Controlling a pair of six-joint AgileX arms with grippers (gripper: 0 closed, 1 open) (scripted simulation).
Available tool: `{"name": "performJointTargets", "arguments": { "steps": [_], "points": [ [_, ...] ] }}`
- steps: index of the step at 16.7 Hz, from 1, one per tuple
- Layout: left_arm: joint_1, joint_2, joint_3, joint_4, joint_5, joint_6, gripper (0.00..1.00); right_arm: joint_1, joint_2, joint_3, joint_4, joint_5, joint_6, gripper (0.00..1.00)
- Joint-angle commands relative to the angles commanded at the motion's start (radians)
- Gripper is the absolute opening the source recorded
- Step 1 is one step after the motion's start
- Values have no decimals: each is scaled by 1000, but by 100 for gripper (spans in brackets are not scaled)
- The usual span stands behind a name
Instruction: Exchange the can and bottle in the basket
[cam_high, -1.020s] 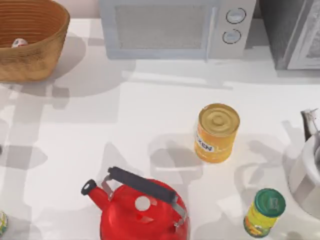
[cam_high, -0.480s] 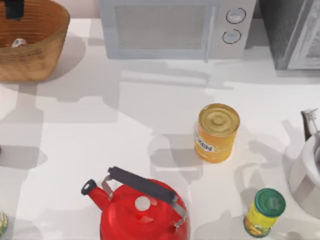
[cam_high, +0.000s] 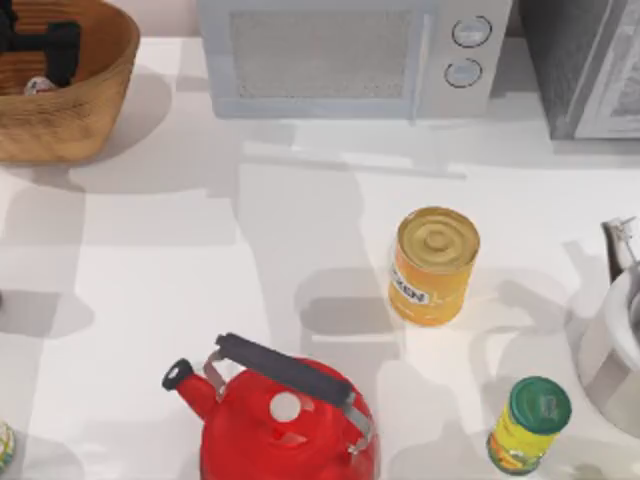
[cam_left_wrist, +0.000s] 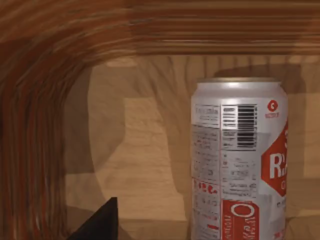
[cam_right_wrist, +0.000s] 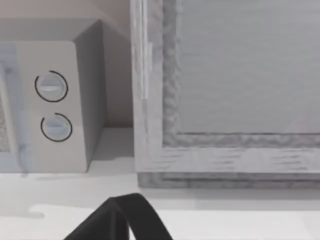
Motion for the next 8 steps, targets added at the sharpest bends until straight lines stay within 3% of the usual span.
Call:
{"name": "performJointTargets", "arguments": {
  "steps": [8],
  "points": [
    [-5, 30, 14, 10, 0, -2, 100, 0, 0, 0, 0, 0, 0, 100]
  ]
}}
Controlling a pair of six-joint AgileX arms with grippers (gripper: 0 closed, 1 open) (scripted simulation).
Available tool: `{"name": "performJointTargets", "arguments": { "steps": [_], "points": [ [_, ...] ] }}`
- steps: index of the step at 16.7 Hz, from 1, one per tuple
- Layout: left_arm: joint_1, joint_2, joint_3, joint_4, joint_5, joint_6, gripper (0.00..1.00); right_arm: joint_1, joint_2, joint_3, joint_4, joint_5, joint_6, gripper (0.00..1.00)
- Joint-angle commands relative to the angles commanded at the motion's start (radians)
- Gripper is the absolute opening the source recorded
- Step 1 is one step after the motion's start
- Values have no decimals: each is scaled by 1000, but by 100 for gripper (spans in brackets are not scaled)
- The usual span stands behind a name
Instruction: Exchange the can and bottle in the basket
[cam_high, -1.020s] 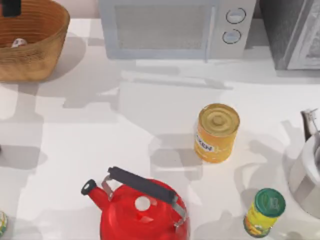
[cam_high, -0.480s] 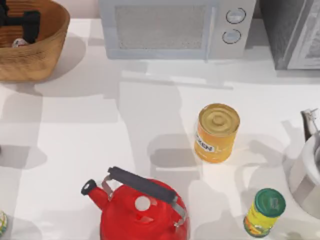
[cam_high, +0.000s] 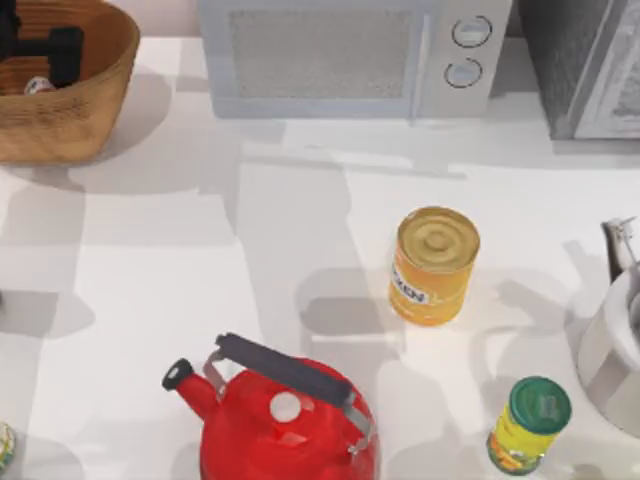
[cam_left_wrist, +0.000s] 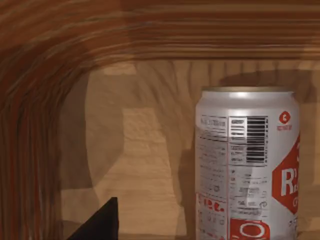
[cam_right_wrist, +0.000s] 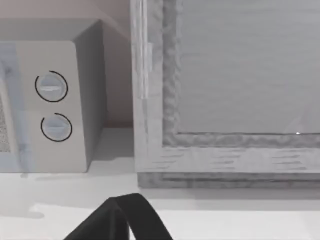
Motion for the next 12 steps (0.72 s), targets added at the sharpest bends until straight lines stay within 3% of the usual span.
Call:
{"name": "performJointTargets", "arguments": {
  "steps": [9, 12],
  "points": [
    [-5, 100, -10, 109, 0, -6, 100, 0, 0, 0, 0, 0, 0, 100],
    [-5, 100, -10, 109, 0, -6, 77, 0, 0, 0, 0, 0, 0, 100]
  ]
}}
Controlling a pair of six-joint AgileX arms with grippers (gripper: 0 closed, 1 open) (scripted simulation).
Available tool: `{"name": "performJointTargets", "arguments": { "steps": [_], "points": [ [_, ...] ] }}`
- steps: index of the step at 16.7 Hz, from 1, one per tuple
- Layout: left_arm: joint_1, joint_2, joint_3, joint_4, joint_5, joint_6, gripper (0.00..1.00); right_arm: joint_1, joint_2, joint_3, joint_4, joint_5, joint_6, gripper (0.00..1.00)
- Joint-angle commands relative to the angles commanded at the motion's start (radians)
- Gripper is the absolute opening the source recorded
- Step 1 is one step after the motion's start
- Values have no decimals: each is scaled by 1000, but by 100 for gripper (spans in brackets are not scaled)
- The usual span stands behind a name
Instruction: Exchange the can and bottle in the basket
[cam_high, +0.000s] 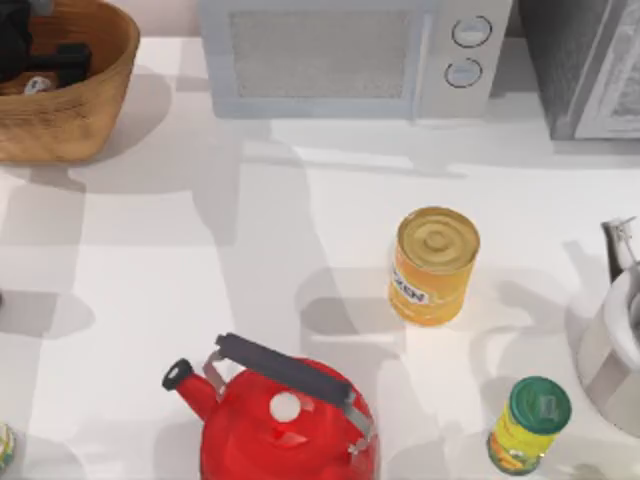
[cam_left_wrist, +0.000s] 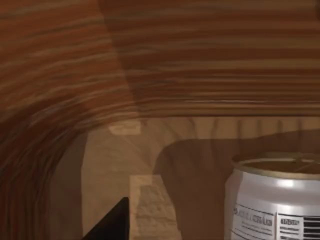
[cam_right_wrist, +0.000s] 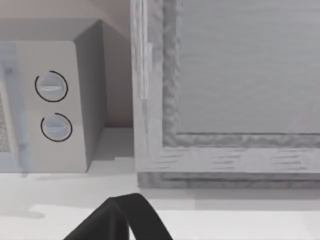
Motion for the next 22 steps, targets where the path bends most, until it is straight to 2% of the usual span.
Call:
{"name": "performJointTargets", "arguments": {
  "steps": [10, 22],
  "points": [
    [0, 0, 0, 0, 0, 0, 2, 0, 0, 0, 0, 0, 0, 100],
    [5, -57, -14, 10, -6, 0, 0, 0, 0, 0, 0, 0, 0, 100]
  ]
}}
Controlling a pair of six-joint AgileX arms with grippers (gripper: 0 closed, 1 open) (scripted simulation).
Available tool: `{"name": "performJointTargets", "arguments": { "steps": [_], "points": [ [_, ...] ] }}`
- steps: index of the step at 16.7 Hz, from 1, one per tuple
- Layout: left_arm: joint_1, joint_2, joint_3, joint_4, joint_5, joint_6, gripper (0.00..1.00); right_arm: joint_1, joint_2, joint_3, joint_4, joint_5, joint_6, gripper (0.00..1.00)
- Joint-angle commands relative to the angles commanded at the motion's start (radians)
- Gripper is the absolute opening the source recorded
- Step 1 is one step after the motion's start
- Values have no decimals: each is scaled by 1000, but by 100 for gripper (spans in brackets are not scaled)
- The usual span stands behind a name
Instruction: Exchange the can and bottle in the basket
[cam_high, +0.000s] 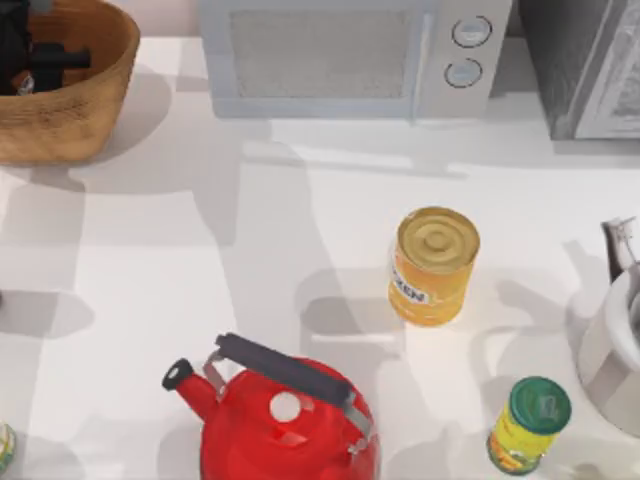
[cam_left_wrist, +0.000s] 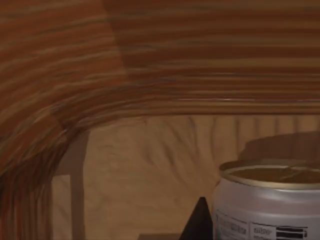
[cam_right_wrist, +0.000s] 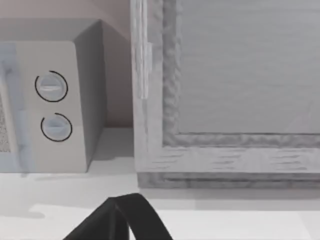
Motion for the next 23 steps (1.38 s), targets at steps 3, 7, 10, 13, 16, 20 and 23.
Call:
{"name": "performJointTargets", "arguments": {
  "steps": [3, 7, 10, 13, 16, 20, 23],
  "points": [
    [5, -120, -113, 46, -7, -14, 0, 0, 0, 0, 0, 0, 0, 100],
    [1, -426, -396, 159, -18, -30, 0, 0, 0, 0, 0, 0, 0, 100],
    [-12, -749, -682, 276, -27, -39, 0, 0, 0, 0, 0, 0, 0, 100],
    [-28, -1112, -1006, 410, -37, -46, 0, 0, 0, 0, 0, 0, 0, 100],
    [-45, -1488, -1342, 553, -47, -53, 0, 0, 0, 0, 0, 0, 0, 100],
    [-65, -1955, -1775, 736, -61, -66, 0, 0, 0, 0, 0, 0, 0, 100],
    [-75, -2247, -2049, 854, -71, -76, 0, 0, 0, 0, 0, 0, 0, 100]
  ]
}}
